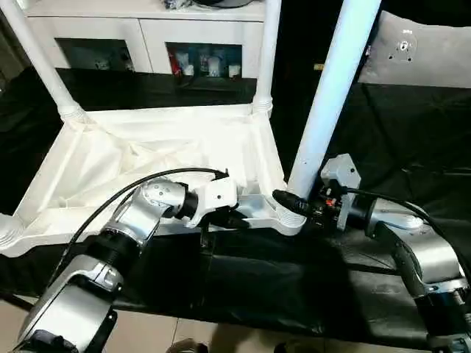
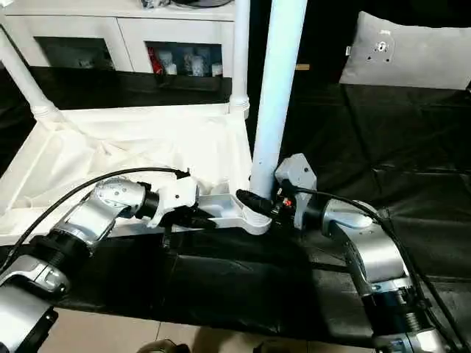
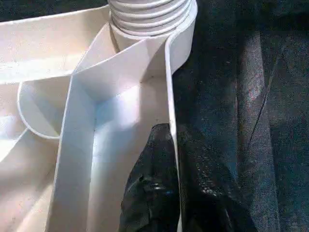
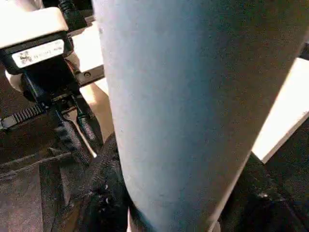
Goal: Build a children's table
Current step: Insert table leg to table base
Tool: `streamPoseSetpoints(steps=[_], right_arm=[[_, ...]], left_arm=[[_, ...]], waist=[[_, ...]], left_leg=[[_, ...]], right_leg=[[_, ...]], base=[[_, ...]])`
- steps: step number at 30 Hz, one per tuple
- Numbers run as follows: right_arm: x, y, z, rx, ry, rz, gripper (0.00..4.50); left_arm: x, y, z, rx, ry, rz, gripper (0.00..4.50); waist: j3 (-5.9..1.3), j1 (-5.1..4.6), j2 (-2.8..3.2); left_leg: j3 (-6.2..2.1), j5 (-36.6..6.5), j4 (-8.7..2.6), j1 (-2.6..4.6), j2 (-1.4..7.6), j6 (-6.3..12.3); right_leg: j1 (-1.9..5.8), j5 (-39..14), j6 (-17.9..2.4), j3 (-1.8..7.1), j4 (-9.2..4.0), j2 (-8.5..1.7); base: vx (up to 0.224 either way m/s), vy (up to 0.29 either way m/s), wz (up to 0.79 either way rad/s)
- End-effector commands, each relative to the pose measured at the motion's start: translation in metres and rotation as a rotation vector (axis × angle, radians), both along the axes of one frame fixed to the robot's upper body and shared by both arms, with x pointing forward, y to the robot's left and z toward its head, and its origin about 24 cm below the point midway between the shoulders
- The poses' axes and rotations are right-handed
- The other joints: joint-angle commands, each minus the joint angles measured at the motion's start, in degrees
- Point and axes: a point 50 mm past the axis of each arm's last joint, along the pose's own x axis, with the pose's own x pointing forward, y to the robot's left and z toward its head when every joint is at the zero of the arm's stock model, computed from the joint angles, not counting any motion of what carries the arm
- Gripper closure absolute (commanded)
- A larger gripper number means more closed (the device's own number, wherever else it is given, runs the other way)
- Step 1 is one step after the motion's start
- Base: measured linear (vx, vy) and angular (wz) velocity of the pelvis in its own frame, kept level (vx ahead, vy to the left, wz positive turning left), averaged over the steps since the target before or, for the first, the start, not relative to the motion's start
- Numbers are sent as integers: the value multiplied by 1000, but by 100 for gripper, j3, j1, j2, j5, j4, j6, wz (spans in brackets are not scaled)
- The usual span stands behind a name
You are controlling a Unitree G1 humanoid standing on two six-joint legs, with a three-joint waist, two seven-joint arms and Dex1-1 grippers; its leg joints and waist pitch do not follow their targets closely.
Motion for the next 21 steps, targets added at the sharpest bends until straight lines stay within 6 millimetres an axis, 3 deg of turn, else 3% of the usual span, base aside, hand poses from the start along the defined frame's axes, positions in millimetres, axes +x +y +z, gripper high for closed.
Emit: streamPoseSetpoints(steps=[1, 2, 3, 4, 8, 9, 10, 11, 14, 18, 19, 20, 21], right_arm=[[-17, 6, -44, -52, 233, 31, 261], [-17, 6, -44, -53, 234, 31, 261], [-18, 7, -45, -54, 235, 32, 261], [-18, 7, -45, -54, 235, 31, 261], [-19, 6, -45, -53, 239, 26, 261], [-20, 5, -45, -54, 241, 22, 261], [-20, 5, -45, -56, 241, 21, 261], [-19, 4, -44, -58, 240, 19, 261], [-18, 4, -43, -60, 238, 15, 261], [-9, 7, -44, -82, 220, -39, 261], [-9, 7, -44, -82, 220, -40, 261], [-7, 7, -45, -88, 217, -54, 261], [-5, 8, -46, -96, 215, -85, 261]], left_arm=[[14, -3, 24, -12, -114, 3, 450], [15, -4, 25, -10, -117, -1, 450], [17, -5, 26, -8, -122, -5, 450], [19, -7, 27, -9, -127, -6, 450], [24, -11, 31, -20, -132, 4, 450], [25, -12, 30, -15, -129, 6, 450], [25, -12, 29, -12, -126, 6, 450], [25, -11, 28, -11, -118, 9, 450], [23, -8, 25, -16, -101, 11, 450], [15, 4, 15, -49, -39, 109, 450], [15, 5, 15, -49, -38, 110, 450], [12, 5, 14, -63, -25, 125, 450], [7, 5, 13, -88, -5, 161, 450]], waist=[[-332, 40, 46], [-329, 37, 44], [-329, 50, 89], [-320, 41, 52], [-324, 50, 85], [-327, 50, 54], [-328, 57, 60], [-322, 51, 12], [-322, 61, 10], [-288, 41, -69], [-277, 15, -53], [-282, 12, -44], [-266, -7, -74]], left_leg=[[-159, -1271, -496, 58, 435, 155], [-156, -1299, -501, 55, 426, 146], [-169, -1395, -510, 56, 430, 103], [-161, -1456, -518, 54, 426, 96], [-177, -1565, -527, 69, 425, 25], [-173, -1547, -527, 75, 430, 31], [-173, -1538, -525, 76, 430, 40], [-172, -1511, -532, 55, 436, 62], [-176, -1439, -536, 49, 447, 115], [-179, -1469, -563, 48, 475, 124], [-198, -1456, -574, 0, 462, 117], [-196, -1496, -579, 14, 464, 98], [-198, -1537, -588, 17, 472, 77]], right_leg=[[255, -1269, -1599, 235, -470, -453], [257, -1280, -1593, 234, -483, -445], [264, -1363, -1577, 231, -477, -453], [262, -1450, -1547, 228, -505, -444], [264, -1689, -1472, 236, -523, -454], [258, -1653, -1474, 240, -526, -448], [258, -1644, -1479, 242, -525, -450], [269, -1642, -1484, 243, -520, -456], [258, -1719, -1477, 241, -513, -470], [219, -1980, -1428, 249, -521, -497], [233, -2085, -1391, 241, -513, -495], [224, -2183, -1355, 237, -522, -492], [209, -2288, -1304, 248, -528, -494]], base=[[0, 0, 0], [0, 0, 0], [0, 0, 0], [0, 0, 0], [0, 0, 0], [0, 0, 0], [0, 0, 0], [0, 0, 0], [0, 0, 0], [0, 0, 0], [0, 0, 0], [0, 0, 0], [0, 0, 0]])
